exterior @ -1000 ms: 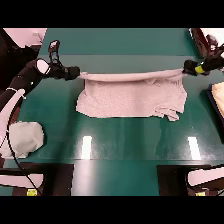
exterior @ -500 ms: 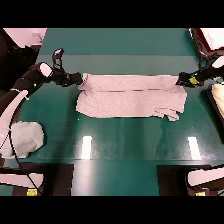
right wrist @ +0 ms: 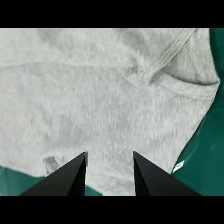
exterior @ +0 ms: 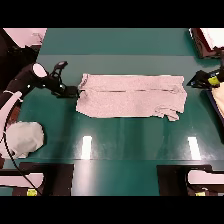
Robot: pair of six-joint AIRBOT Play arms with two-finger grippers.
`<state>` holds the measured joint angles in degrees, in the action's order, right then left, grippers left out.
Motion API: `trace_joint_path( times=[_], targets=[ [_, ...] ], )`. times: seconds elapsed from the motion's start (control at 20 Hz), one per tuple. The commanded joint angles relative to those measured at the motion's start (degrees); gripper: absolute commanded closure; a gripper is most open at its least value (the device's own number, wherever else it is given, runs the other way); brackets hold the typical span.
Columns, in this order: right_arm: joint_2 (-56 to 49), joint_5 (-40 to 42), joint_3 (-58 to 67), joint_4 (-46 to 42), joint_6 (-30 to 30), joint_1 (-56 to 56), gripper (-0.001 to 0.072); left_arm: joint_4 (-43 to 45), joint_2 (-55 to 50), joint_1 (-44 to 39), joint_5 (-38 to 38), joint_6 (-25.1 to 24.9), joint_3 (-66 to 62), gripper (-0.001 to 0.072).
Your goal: Fold the shirts.
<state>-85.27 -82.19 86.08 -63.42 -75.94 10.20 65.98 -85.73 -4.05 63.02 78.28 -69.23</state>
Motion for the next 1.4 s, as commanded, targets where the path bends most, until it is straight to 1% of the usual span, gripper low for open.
trace_joint_path(
  times=[0.0, 0.1, 0.3, 0.4, 0.45, 0.5, 0.55, 0.7, 0.85, 1.0, 1.1, 1.2, 1.35],
  targets=[
    [3.04, -3.52, -0.02, 3.74, 2.1, 2.05, 0.0375, -7.89, 0.26, 1.05, 0.76, -6.34, 6.21, 0.0105],
    [3.96, -3.48, -0.02, 3.74, 2.1, 2.05, 0.0375, -9.33, 0.26, 0.94, -1.11, -6.34, 8.55, 0.0106],
    [4.13, -5.49, -0.46, 3.72, 2.08, 2.1, 0.0375, -11.19, 0.26, -0.13, 0.24, -6.8, 9.05, 0.0107],
    [5.2, -5.03, -3.96, 3.72, 2.05, 2.12, 0.0375, -11.1, 0.26, -1.57, 0.13, -6.82, 9.07, 0.0109],
    [5.97, -4.2, -6.49, 3.72, 2.05, 2.12, 0.0375, -11.1, 0.26, -2.29, -0.04, -6.8, 9.05, 0.0232],
    [6.86, -2.95, -9.55, 3.72, 2.05, 2.25, 0.0375, -11.1, 0.26, -2.75, -0.44, -6.88, 9.05, 0.053],
    [7.67, -2.16, -12.28, 3.72, 2.05, 2.73, 0.0375, -11.43, 0.26, -2.73, -0.85, -6.91, 9.05, 0.068],
    [9.9, -1.55, -20.74, 3.61, 1.84, 5.2, 0.0375, -9.05, 1.01, -2.56, 0.74, -6.51, 7.5, 0.0683],
    [9.97, -0.9, -29.07, 3.43, 1.92, 8.15, 0.0366, -6.29, 5.9, -2.56, 1.27, -6.25, 5.44, 0.0683],
    [9.42, 5.68, -35.6, 3.98, 2.99, 8.41, 0.0365, -6.14, 10.4, -2.58, 1.2, -6.27, 5.31, 0.0683],
    [9.35, 9.14, -38.05, 4.48, 3.26, 7.82, 0.0366, -6.16, 11.13, -2.56, 1.88, -6.27, 5.31, 0.0683],
    [9.35, 10.97, -39.04, 6.84, 4.57, 6.51, 0.0365, -6.21, 11.1, -2.58, 2.1, -6.25, 5.31, 0.0683],
    [9.27, 14.53, -39.04, 6.82, 4.63, 3.26, 0.0366, -6.19, 11.1, -2.58, 1.97, -6.25, 5.31, 0.0683]
  ],
)
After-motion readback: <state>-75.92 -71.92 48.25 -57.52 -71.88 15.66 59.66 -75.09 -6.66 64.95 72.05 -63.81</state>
